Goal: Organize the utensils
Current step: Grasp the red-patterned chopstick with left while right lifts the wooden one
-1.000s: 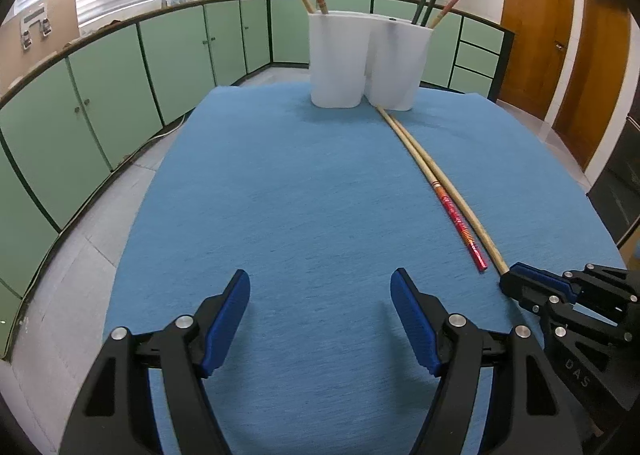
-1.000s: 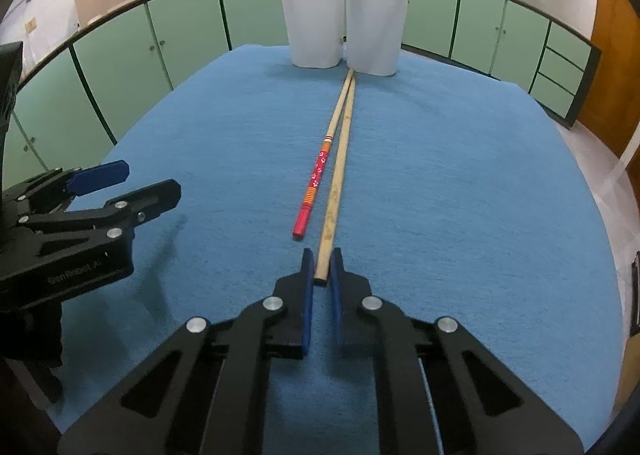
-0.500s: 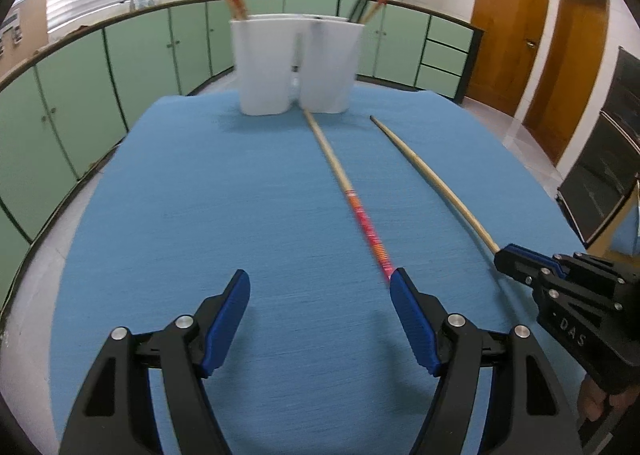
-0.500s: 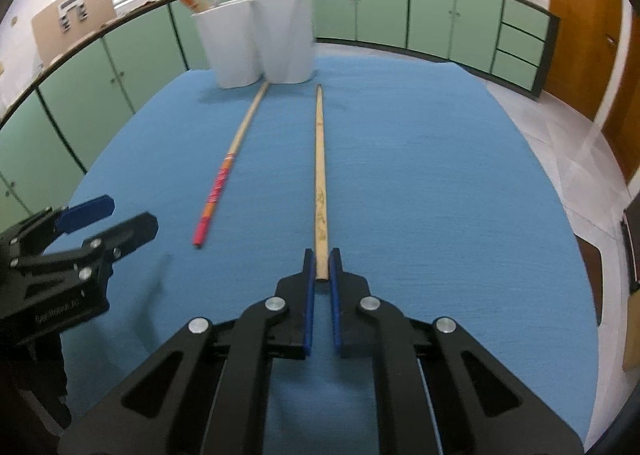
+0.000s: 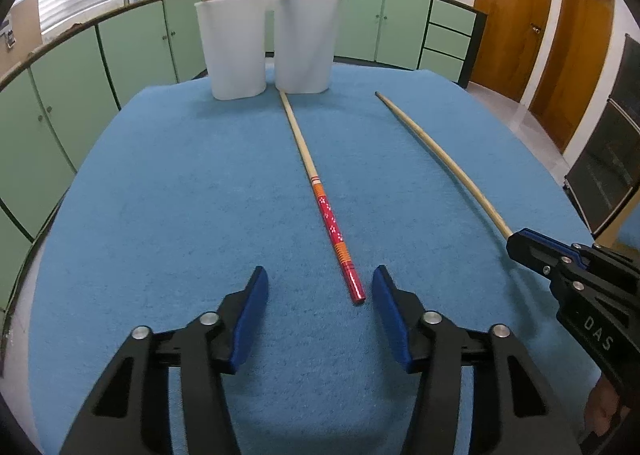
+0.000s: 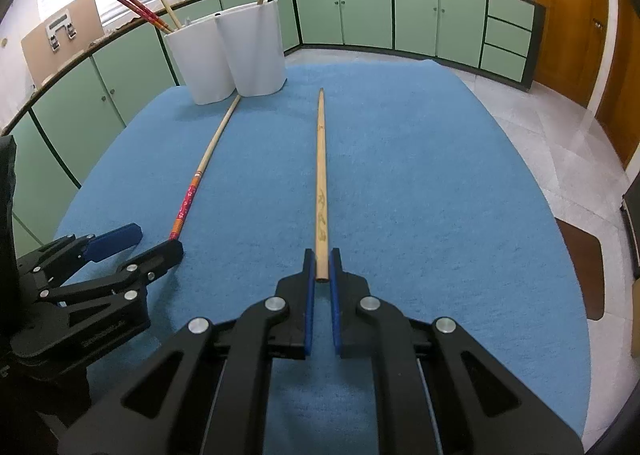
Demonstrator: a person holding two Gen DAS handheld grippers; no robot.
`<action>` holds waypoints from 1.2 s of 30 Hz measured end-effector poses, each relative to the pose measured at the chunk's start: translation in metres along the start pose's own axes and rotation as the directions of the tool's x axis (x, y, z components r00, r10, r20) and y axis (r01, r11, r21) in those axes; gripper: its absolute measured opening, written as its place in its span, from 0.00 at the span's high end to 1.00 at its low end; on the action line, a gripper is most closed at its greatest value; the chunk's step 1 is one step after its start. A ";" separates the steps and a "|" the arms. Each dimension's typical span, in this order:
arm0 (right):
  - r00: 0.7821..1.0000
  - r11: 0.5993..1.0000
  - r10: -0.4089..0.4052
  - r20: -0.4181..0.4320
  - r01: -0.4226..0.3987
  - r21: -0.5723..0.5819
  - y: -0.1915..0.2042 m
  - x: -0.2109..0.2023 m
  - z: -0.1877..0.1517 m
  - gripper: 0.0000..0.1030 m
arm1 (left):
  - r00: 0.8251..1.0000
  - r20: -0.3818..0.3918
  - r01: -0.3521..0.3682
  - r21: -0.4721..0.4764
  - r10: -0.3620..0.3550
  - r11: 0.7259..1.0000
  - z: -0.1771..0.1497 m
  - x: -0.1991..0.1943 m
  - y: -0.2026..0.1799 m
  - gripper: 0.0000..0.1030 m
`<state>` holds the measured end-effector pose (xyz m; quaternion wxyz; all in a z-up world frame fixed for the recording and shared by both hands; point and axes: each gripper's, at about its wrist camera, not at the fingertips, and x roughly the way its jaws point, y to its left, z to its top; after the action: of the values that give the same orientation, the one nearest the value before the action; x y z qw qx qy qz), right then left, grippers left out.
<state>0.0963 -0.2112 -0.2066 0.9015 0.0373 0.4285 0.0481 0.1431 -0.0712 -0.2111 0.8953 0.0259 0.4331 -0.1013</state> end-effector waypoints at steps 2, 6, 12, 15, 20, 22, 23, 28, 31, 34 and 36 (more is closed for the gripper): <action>1.000 1.000 0.005 0.001 -0.005 0.004 -0.001 0.000 0.000 0.94 | 1.000 0.002 -0.003 0.002 0.003 1.000 0.001 0.000 -0.002 0.70; 1.000 1.000 0.010 0.002 -0.010 0.012 -0.007 -0.001 0.001 0.94 | 1.000 0.003 0.006 0.015 -0.006 1.000 0.001 0.001 -0.007 0.91; 1.000 1.000 0.006 0.004 -0.006 0.025 -0.012 -0.003 0.001 0.94 | 1.000 0.006 0.005 -0.004 -0.005 1.000 0.001 -0.003 -0.004 0.92; 1.000 1.000 -0.002 0.014 0.002 0.011 -0.010 -0.006 0.002 0.94 | 1.000 0.018 0.009 -0.011 -0.009 1.000 0.003 -0.013 0.000 0.94; 0.998 0.999 -0.019 0.067 0.021 -0.039 0.000 -0.021 0.009 0.94 | 0.997 0.076 0.005 0.009 -0.005 1.000 0.013 -0.045 0.007 0.94; 0.996 0.999 -0.014 0.085 0.019 -0.050 0.005 -0.028 0.013 0.94 | 0.994 0.109 0.001 0.015 -0.002 1.000 0.017 -0.059 0.009 0.95; 0.996 0.999 -0.011 0.089 0.015 -0.051 0.006 -0.030 0.014 0.94 | 0.993 0.118 0.000 0.015 -0.002 1.000 0.018 -0.064 0.008 0.95; 0.994 0.999 0.025 0.105 -0.020 -0.039 0.010 -0.046 0.026 0.94 | 0.983 0.184 0.000 0.013 -0.002 1.000 0.031 -0.093 0.015 0.95; 0.991 0.998 0.028 0.134 -0.021 -0.052 0.013 -0.058 0.035 0.94 | 0.976 0.218 -0.001 0.011 -0.001 1.000 0.037 -0.106 0.017 0.95; 0.987 0.998 0.035 0.159 -0.025 -0.064 0.016 -0.069 0.046 0.94 | 0.967 0.255 0.001 0.012 -0.004 1.000 0.046 -0.119 0.021 0.95; 0.983 0.997 0.045 0.179 -0.033 -0.070 0.016 -0.076 0.054 0.94 | 0.961 0.277 0.003 0.024 -0.009 1.000 0.051 -0.129 0.022 0.95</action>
<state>0.0893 -0.2056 -0.1121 0.9362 0.0199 0.3424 0.0763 0.1086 -0.0358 -0.0797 0.9463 0.0206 0.3027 -0.1116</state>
